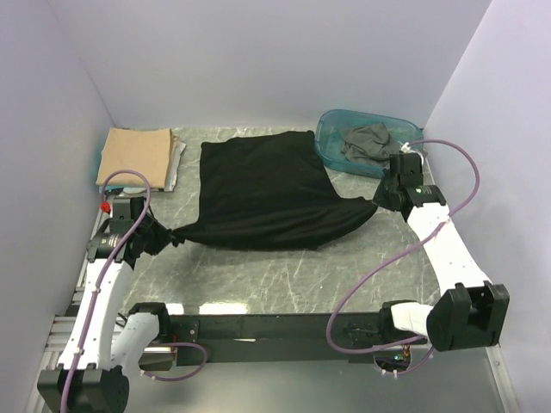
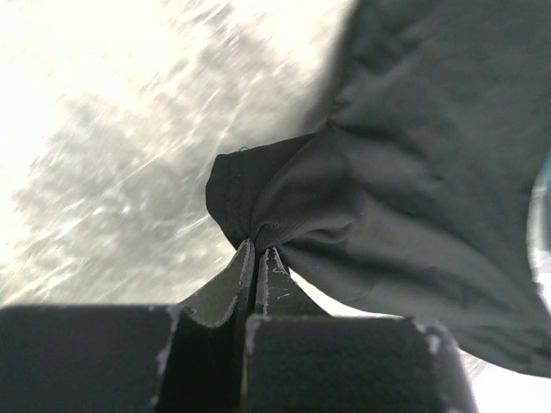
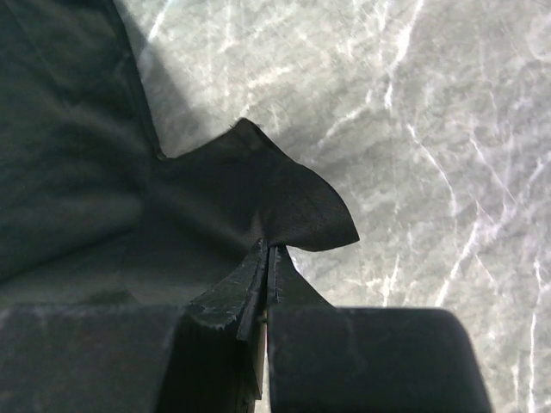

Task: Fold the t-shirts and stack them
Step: Flatten the tshirt out

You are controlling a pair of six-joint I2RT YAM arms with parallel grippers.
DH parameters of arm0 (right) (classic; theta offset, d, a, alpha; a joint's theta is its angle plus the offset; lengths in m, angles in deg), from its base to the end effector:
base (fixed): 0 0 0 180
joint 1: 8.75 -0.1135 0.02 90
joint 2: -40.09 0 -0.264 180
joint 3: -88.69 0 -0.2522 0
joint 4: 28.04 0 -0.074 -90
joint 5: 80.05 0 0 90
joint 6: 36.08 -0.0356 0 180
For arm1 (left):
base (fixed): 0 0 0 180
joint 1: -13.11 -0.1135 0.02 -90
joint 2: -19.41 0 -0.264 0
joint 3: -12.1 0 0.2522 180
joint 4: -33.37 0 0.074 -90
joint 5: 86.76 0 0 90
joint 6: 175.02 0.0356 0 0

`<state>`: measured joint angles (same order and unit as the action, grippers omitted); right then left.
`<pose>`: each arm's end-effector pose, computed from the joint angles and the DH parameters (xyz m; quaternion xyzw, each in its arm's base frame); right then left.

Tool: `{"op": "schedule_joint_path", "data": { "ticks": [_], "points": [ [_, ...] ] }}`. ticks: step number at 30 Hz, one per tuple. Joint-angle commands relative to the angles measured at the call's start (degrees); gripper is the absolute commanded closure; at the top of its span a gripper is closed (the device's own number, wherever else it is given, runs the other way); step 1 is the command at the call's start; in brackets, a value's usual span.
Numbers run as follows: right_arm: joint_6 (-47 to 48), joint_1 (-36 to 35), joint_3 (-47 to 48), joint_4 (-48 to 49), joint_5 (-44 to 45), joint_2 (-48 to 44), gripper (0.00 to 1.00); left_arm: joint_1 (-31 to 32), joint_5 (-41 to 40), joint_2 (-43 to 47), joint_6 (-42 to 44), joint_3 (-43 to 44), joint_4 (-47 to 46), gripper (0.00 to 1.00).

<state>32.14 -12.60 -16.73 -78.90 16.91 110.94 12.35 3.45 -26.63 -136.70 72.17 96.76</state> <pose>0.2592 0.0131 0.2992 0.1667 0.9143 0.0258 0.3682 0.1528 0.0019 0.2815 -0.4138 0.8416 -0.1508 0.3128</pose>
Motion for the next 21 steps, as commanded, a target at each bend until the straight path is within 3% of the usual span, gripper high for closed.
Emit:
{"op": "schedule_joint_path", "data": {
  "ticks": [1, 8, 13, 21],
  "points": [
    [0.7, 0.3, -2.4, -2.1, 2.4, -2.1, 1.0, 0.1, 0.5, -1.3, 1.3, 1.5, 5.0, 0.99],
    [1.2, 0.5, -2.9, 0.2, 2.7, 1.5, 1.0, 0.1, -0.9, -3.5, 0.5, -2.5, -1.2, 0.99],
    [0.3, 0.4, 0.5, 2.2, 5.0, 9.8, 1.0, 0.1, -2.9, -12.8, 0.2, -3.2, -6.1, 0.99],
    [0.2, 0.4, 7.4, 7.6, 3.7, 22.0, 1.0, 0.3, 1.1, -26.6, -1.1, 0.1, -20.2, 0.99]
  ]
}}
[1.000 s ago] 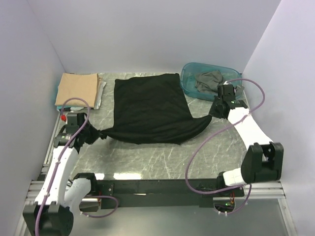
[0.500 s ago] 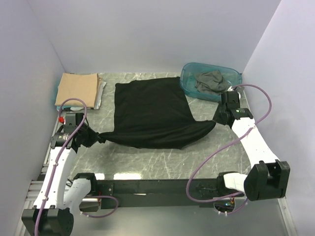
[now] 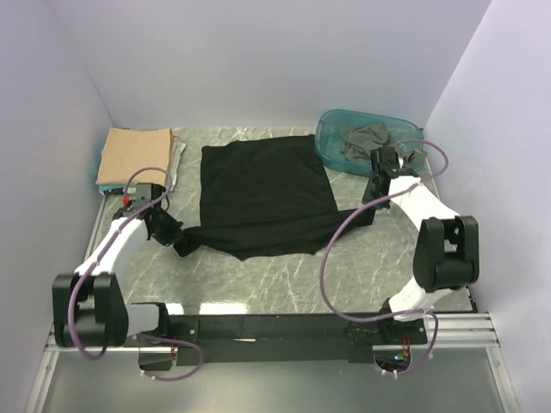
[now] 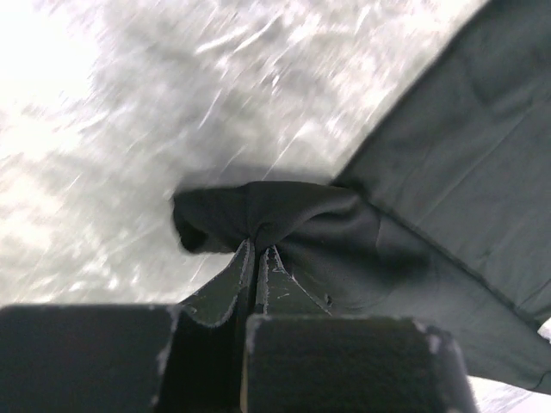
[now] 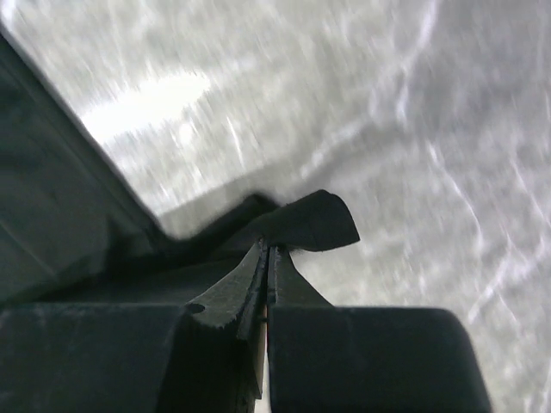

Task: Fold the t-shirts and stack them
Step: Flatten the tshirt out

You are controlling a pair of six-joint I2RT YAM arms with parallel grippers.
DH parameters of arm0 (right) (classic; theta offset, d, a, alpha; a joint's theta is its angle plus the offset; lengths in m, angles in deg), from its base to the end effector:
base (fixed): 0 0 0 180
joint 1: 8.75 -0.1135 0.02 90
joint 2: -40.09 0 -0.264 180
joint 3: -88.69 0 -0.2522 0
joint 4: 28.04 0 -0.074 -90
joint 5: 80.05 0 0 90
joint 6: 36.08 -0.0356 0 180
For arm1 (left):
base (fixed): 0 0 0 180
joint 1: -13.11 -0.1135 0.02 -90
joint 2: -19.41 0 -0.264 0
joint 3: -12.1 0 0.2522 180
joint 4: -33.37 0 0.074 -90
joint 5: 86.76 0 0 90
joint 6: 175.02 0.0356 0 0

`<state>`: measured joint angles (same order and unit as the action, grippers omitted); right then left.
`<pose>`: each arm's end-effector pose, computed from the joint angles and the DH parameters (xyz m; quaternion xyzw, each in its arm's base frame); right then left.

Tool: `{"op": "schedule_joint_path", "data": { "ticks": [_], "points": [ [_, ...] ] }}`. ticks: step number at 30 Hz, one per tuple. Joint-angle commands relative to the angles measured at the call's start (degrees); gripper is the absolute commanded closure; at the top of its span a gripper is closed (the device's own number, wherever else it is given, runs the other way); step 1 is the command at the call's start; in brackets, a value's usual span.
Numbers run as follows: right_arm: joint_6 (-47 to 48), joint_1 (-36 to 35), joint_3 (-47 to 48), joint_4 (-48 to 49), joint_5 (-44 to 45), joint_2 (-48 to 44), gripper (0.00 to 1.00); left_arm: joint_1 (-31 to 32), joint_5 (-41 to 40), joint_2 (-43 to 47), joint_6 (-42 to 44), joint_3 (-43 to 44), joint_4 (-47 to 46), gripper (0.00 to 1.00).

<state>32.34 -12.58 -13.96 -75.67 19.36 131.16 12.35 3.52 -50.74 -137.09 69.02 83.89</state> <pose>0.3219 0.0157 0.2219 0.1690 0.9510 -0.0233 0.2580 0.2243 0.0028 0.2058 -0.4328 0.8724 -0.1005 0.2037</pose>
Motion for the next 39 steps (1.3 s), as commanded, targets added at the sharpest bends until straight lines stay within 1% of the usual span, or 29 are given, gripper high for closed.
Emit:
{"op": "schedule_joint_path", "data": {
  "ticks": [1, 4, 5, 6, 7, 8, 9, 10, 11, 12, 13, 14, 16, 17, 18, 19, 20, 21, 22, 23, 24, 26, 27, 28, 30, 32, 33, 37, 39],
  "points": [
    [0.0, 0.4, 5.5, 4.2, 1.7, 2.6, 1.0, 0.5, 0.1, -3.7, -1.2, 4.1, -7.6, 0.99],
    [-0.2, 0.5, 8.1, 4.8, 2.6, 6.2, 1.0, 0.5, 0.0, -9.0, -1.1, 8.5, -8.8, 0.99],
    [-0.1, 0.5, 8.8, 4.9, 2.6, 8.1, 1.0, 0.5, 0.0, -11.8, -0.9, 9.3, -9.0, 0.98],
    [-0.1, 0.4, 9.9, 5.2, 2.6, 8.9, 1.0, 1.8, -0.1, -13.2, -0.7, 10.4, -8.5, 0.9],
    [-0.3, 0.4, 10.6, 5.0, 2.9, 9.7, 0.95, 2.5, -0.1, -14.6, -0.7, 12.1, -7.9, 0.84],
    [-0.4, 0.4, 11.0, 4.8, 3.2, 11.1, 0.92, 2.9, -2.2, -16.5, -0.7, 12.9, -7.2, 0.76],
    [-0.6, 0.4, 11.5, 4.3, 3.7, 11.7, 0.87, 3.2, -3.0, -17.1, -0.6, 13.6, -6.4, 0.58],
    [-0.7, 0.4, 11.6, 4.0, 4.6, 11.9, 0.71, 4.1, -3.9, -17.5, -0.7, 14.6, -5.1, 0.48],
    [-0.7, 0.4, 11.6, 3.9, 4.9, 11.9, 0.63, 4.5, -4.7, -17.3, -0.6, 14.8, -4.6, 0.35],
    [-0.7, 0.4, 11.2, 3.5, 5.4, 11.6, 0.57, 5.0, -6.8, -17.0, -0.6, 15.0, -4.1, 0.03],
    [-0.9, 0.4, 10.9, 3.5, 5.6, 11.2, 0.5, 6.2, -7.8, -16.5, -0.7, 15.3, -2.8, 0.01],
    [-1.1, 0.3, 10.5, 3.3, 6.3, 9.8, 0.42, 7.0, -8.8, -15.2, -0.7, 15.7, -2.1, 0.01],
    [-1.9, 0.1, 8.9, 2.7, 6.8, 7.9, 0.33, 10.3, -11.4, -13.7, -1.2, 16.7, -0.3, 0.01],
    [-2.0, -0.1, 8.0, 2.5, 6.8, 5.2, 0.25, 11.8, -12.0, -12.1, -1.3, 16.9, 1.5, 0.01],
    [-2.3, -0.4, 5.7, 2.4, 6.8, 3.7, 0.24, 15.4, -13.4, -11.2, -1.3, 17.0, 2.3, 0.01],
    [-3.1, -0.8, 4.3, 2.5, 6.8, 2.1, 0.22, 17.3, -13.8, -10.5, -1.8, 16.9, 3.0, 0.01],
    [-3.4, -2.0, 1.1, 3.1, 6.1, -1.4, 0.2, 19.0, -13.6, -9.1, -2.2, 16.1, 3.8, 0.01],
    [-3.6, -2.7, -0.6, 3.6, 5.1, -3.0, 0.2, 22.0, -12.1, -8.3, -2.7, 15.1, 3.6, 0.0],
    [-4.3, -3.8, -2.4, 4.3, 4.1, -4.7, 0.2, 23.3, -11.2, -7.6, -3.4, 12.8, 3.3, 0.01],
    [-4.7, -4.8, -5.7, 5.8, 1.3, -7.4, 0.2, 24.6, -10.0, -6.1, -4.0, 11.2, 1.3, 0.0],
    [-5.0, -7.4, -7.3, 6.6, 0.1, -8.6, 0.2, 26.6, -8.5, -5.2, -4.2, 9.4, 0.0, 0.01],
    [-6.4, -10.1, -11.4, 9.4, -3.0, -10.8, 0.2, 28.3, -6.3, -3.5, -6.4, 5.4, -1.9, 0.01],
    [-6.8, -13.4, -12.5, 10.6, -6.8, -11.3, 0.21, 30.0, -5.6, -3.2, -6.7, 4.2, -4.6, 0.01],
    [-7.5, -14.7, -13.7, 12.0, -8.7, -11.7, 0.22, 31.1, -4.0, -3.0, -7.4, 2.5, -5.6, 0.01],
    [-8.8, -17.3, -15.1, 13.5, -11.7, -11.4, 0.22, 32.8, -3.4, -3.3, -7.9, 2.1, -5.9, 0.01],
    [-9.5, -18.5, -15.5, 14.3, -11.3, -10.6, 0.23, 33.6, -6.7, -3.3, -8.8, 1.8, -5.0, 0.01],
    [-9.5, -19.0, -15.8, 15.1, -11.8, -10.0, 0.23, 34.0, -6.9, -3.0, -8.9, 1.4, -5.2, 0.0],
    [-11.3, -21.5, -16.6, 16.7, -12.9, -7.6, 0.26, 34.2, -3.8, -3.8, -8.8, -1.1, -11.2, 0.03],
    [-11.6, -21.7, -17.1, 17.5, -13.1, -7.0, 0.28, 35.1, -2.1, -5.3, -9.1, -1.2, -12.8, 0.08]
  ]
}}
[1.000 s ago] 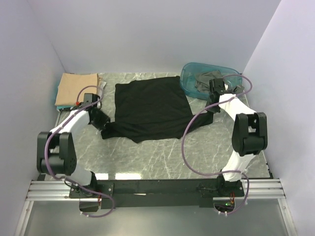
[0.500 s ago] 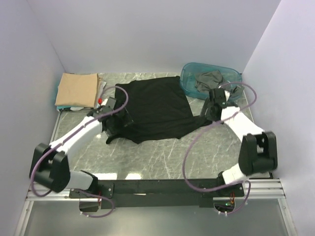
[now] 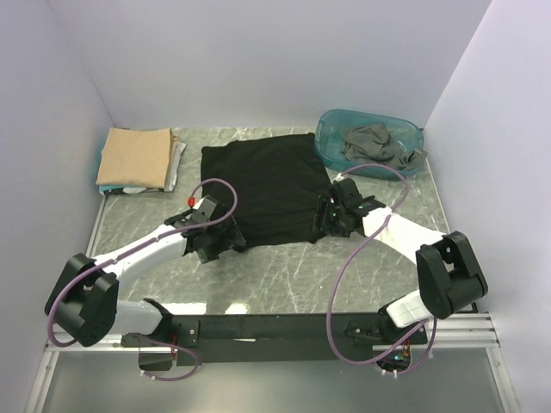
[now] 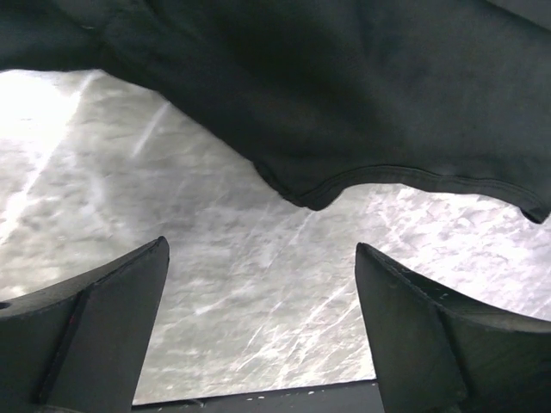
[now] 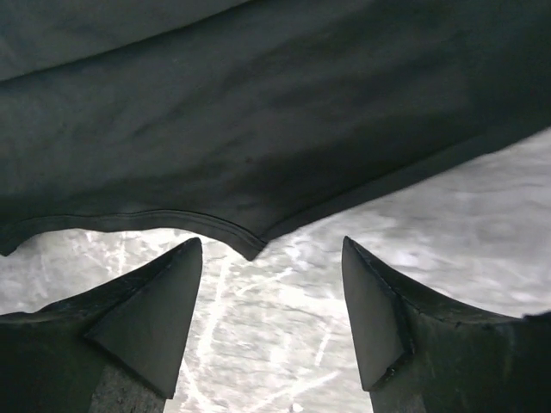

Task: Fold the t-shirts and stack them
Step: Flatten the tshirt out

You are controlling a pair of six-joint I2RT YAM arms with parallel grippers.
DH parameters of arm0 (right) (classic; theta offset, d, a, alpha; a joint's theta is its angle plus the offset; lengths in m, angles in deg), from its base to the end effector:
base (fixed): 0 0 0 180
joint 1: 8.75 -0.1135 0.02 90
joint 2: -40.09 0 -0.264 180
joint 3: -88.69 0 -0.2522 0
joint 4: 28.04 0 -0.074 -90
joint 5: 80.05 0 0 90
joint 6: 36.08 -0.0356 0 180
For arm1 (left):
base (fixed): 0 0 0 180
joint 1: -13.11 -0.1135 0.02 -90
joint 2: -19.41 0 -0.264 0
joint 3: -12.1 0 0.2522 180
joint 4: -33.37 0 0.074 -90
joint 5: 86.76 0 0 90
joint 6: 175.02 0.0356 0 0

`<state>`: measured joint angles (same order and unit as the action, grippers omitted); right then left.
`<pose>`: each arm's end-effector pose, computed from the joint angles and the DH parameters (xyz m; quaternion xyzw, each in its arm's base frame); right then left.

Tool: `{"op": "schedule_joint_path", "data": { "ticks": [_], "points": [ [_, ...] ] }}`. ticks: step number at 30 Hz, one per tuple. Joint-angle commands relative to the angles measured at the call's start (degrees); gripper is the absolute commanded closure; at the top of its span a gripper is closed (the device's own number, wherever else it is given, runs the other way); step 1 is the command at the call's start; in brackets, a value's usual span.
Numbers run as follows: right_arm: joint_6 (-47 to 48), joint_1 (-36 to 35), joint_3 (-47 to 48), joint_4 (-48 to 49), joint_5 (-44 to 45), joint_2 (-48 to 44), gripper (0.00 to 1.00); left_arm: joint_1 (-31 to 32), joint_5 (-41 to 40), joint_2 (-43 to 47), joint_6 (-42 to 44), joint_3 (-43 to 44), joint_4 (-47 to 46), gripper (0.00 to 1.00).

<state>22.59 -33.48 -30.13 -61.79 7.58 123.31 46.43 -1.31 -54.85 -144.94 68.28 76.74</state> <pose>0.2575 0.1202 0.1904 0.0489 0.9543 0.1556 0.2503 0.2025 -0.1297 0.1932 -0.2323 0.9401 -0.1527 0.1972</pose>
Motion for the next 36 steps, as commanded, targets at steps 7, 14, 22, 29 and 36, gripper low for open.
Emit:
{"op": "schedule_joint_path", "data": {
  "ticks": [7, 14, 22, 29, 36],
  "points": [
    [-2.9, -1.7, -2.1, 5.1, -2.7, 3.5, 0.39, 2.7, 2.3, -6.9, -1.9, -1.2, -6.8, 0.28],
    [-3.1, -2.3, -2.5, 6.0, -0.9, 6.4, 0.53, 2.7, 1.0, -10.6, -2.0, -0.8, -7.7, 0.42],
    [-3.3, -2.5, -2.7, 7.5, -1.4, 7.8, 0.72, 2.7, -0.6, -12.0, -2.6, -0.2, -7.9, 0.62],
    [-3.5, -2.5, -2.7, 7.2, -0.4, 8.1, 0.94, 2.7, -0.8, -14.8, -1.7, 0.3, -10.4, 0.99],
    [-3.4, -3.4, -4.3, 4.5, -0.3, 4.6, 1.0, 3.1, -2.1, -8.5, -0.5, -2.5, -9.3, 0.99]
  ]
}}
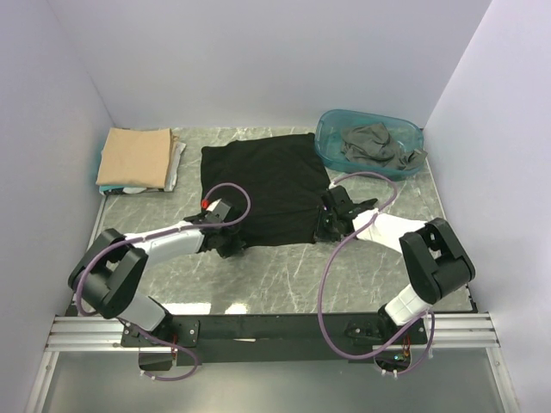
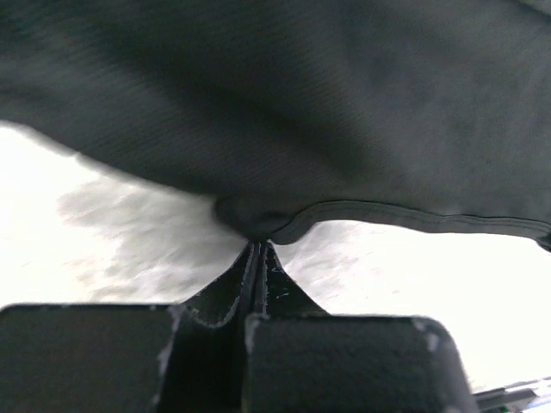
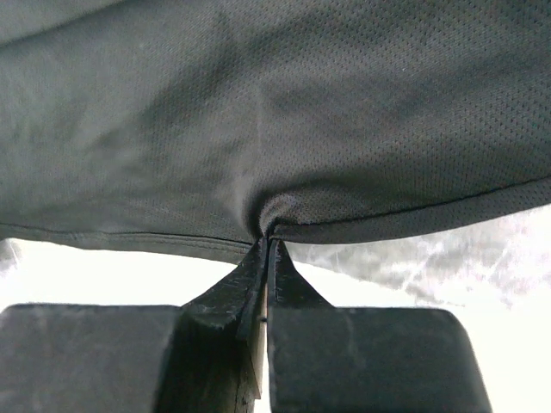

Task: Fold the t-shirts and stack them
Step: Flatten the tshirt out

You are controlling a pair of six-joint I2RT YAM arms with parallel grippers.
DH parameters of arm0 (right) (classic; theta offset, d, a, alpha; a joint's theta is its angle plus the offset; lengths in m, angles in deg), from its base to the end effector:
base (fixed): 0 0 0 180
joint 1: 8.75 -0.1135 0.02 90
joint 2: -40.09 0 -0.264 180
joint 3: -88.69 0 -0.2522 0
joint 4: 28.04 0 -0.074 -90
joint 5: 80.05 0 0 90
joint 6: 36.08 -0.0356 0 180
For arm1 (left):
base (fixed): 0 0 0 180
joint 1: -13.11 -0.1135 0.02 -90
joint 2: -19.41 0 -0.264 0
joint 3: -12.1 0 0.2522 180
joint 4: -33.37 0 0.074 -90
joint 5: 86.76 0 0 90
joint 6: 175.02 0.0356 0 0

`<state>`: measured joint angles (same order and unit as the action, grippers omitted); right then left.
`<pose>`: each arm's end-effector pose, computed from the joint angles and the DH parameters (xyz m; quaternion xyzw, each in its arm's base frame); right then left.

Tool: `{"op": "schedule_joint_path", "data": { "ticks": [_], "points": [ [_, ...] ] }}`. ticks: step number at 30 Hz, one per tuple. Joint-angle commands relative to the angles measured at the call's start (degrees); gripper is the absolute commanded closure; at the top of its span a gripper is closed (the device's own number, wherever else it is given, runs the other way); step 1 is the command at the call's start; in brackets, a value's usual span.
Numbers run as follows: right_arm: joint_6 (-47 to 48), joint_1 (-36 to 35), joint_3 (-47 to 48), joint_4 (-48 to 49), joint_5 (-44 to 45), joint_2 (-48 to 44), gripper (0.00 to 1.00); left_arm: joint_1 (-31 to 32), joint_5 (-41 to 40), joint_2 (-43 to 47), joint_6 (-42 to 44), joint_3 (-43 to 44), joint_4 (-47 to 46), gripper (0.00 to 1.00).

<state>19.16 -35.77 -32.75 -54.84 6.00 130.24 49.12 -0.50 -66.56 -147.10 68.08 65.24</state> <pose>0.2598 0.1353 0.1521 0.0555 0.9601 0.1682 0.2166 0.2210 -0.1578 0.1542 -0.2264 0.9427 -0.1628 0.1832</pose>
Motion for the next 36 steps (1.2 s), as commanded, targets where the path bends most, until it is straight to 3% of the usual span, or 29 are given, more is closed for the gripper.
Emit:
{"op": "schedule_joint_path", "data": {
  "ticks": [1, 13, 30, 31, 34, 35, 36],
  "points": [
    [0.1, -1.1, -2.2, -2.9, 1.2, -3.0, 1.0, 0.6, -3.4, 5.6, 1.7, -2.7, 2.7, 0.99],
    [0.8, -2.7, -6.6, -12.5, 0.5, -13.2, 1.0, 6.5, -0.2, 18.1, -2.7, -7.0, 11.1, 0.99],
    [-2.0, -4.4, -15.4, -23.9, -2.0, -25.6, 0.97, 25.6, 7.2, 19.6, -16.1, -8.2, 21.3, 0.99],
    [-2.1, -4.5, -15.9, -23.7, -2.3, -26.0, 0.95, 26.4, 6.7, 19.4, -16.8, -8.1, 22.6, 0.99],
    [-2.5, -4.6, -15.1, -23.5, -1.0, -27.5, 0.71, 27.0, 4.0, 18.7, -17.9, -6.4, 23.8, 0.99],
    [-2.5, -4.5, -14.7, -24.0, -0.5, -28.6, 0.5, 26.9, 1.2, 18.7, -17.4, -4.2, 24.0, 0.9],
    [-2.4, -4.6, -13.3, -24.6, 0.3, -29.1, 0.43, 27.0, -0.9, 18.4, -17.2, -2.8, 24.7, 0.79]
  ]
}}
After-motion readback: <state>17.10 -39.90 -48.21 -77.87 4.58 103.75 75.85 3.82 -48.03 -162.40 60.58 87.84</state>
